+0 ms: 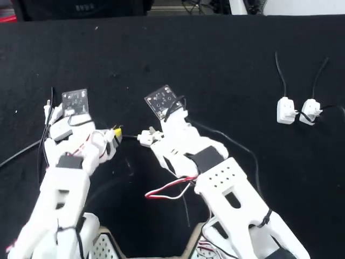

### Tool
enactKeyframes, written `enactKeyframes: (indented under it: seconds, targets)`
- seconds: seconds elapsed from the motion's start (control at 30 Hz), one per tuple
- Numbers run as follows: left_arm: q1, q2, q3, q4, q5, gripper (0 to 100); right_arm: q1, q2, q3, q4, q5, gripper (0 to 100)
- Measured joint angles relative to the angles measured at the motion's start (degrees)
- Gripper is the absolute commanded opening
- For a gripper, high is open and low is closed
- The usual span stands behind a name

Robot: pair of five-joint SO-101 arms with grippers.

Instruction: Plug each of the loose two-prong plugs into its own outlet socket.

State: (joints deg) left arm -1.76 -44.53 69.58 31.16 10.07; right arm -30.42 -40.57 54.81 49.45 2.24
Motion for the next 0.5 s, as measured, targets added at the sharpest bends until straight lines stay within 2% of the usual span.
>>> enactKeyframes:
  seconds: [0.5]
  targets:
    - [0.0, 33.0, -18.2, 0.2, 0.0, 25, 0.0, 0.0, 1.1, 1.1, 0.0, 1.1]
